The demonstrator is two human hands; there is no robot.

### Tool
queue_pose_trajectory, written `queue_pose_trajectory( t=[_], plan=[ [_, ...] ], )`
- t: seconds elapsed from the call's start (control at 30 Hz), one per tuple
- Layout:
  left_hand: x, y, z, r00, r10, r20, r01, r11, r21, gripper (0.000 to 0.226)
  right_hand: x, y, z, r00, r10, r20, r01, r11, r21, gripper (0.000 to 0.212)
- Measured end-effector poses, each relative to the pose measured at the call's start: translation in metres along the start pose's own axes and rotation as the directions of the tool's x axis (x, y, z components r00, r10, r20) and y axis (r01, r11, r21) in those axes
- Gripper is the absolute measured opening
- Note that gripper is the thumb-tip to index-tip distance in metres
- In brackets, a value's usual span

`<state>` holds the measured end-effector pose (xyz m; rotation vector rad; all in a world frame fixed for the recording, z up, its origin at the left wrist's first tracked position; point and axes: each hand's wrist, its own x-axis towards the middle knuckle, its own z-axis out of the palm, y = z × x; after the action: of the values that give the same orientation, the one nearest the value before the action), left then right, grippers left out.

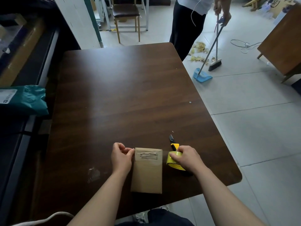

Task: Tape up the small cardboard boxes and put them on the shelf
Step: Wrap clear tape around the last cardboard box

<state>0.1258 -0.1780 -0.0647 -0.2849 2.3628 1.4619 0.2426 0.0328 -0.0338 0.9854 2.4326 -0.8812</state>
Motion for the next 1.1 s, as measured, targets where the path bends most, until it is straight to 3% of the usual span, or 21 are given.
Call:
queue_pose_trajectory(
  t=[0.3, 0.5, 0.87, 1.0, 1.1],
  plan=[
    [-0.009, -0.003, -0.001, 0.990, 0.108, 0.092, -0.116, 0.990, 0.086, 0.024, 0.002, -0.003, 0.007, 1.000, 0.003, 0.030, -0.003, 1.000, 0.015, 0.030],
    [-0.018, 0.003, 0.005, 0.965, 0.255, 0.055, -0.261, 0.937, 0.232, 0.027, -0.001, -0.008, 0.010, 1.000, -0.004, 0.029, 0.002, 0.997, 0.075, 0.035],
    [-0.004, 0.003, -0.004, 0.982, 0.129, 0.141, -0.166, 0.939, 0.300, 0.040, -0.005, -0.010, 0.033, 0.999, 0.026, 0.023, -0.029, 0.994, 0.108, 0.032],
    [-0.012, -0.009, -0.005, 0.937, 0.324, 0.129, -0.348, 0.847, 0.402, 0.036, -0.009, -0.012, 0.039, 1.000, 0.016, 0.017, -0.018, 0.994, 0.111, 0.039],
    [-0.018, -0.021, -0.002, 0.923, 0.309, 0.227, -0.383, 0.788, 0.483, 0.042, -0.009, -0.009, 0.041, 0.999, 0.025, 0.034, -0.030, 0.988, 0.153, 0.040]
  ],
)
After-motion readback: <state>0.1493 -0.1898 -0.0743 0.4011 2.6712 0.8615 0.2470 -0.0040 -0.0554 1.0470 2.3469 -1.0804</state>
